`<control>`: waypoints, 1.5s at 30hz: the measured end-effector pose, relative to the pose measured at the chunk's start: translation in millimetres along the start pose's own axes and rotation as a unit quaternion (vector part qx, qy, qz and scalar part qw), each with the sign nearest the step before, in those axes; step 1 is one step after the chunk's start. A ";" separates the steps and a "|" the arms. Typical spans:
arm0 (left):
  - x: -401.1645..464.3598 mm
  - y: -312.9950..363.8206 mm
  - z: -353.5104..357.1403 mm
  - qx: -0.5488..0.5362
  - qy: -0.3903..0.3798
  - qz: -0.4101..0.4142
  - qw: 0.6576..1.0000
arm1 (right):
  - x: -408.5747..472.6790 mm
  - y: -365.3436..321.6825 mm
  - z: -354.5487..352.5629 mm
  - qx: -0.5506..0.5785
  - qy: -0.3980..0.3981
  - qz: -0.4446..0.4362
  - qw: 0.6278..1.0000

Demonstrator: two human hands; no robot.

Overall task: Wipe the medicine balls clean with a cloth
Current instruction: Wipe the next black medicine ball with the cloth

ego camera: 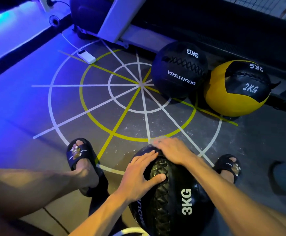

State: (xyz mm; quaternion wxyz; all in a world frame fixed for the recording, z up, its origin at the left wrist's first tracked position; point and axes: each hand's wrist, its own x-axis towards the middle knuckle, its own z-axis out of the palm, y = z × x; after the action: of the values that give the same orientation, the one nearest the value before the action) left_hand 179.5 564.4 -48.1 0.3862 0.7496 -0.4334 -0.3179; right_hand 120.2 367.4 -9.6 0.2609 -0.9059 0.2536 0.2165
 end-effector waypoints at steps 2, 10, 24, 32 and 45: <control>0.5 -0.7 -3.2 0.001 -0.001 0.005 1.000 | -5.3 -13.8 -4.1 0.033 -0.027 -0.080 0.996; -4.7 9.0 10.0 0.044 0.119 0.040 0.991 | 10.4 67.7 -9.2 0.038 0.023 0.136 0.990; -10.1 -1.1 0.5 -0.047 0.070 -0.002 0.996 | 29.8 13.9 -21.1 -0.090 -0.041 -0.027 0.995; -1.9 -2.2 0.6 -0.034 0.055 0.008 0.998 | -15.4 6.0 -27.9 0.163 -0.037 -0.075 0.983; 67.7 17.0 -50.2 0.121 -0.070 0.022 0.990 | -72.2 58.4 -5.8 0.216 0.192 0.098 0.952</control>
State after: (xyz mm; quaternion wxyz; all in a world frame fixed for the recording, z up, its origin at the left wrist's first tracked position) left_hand 242.0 513.5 -18.1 0.2685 0.7571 -0.5107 -0.3064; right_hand 32.1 346.1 11.6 0.3739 -0.8231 0.4274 0.0034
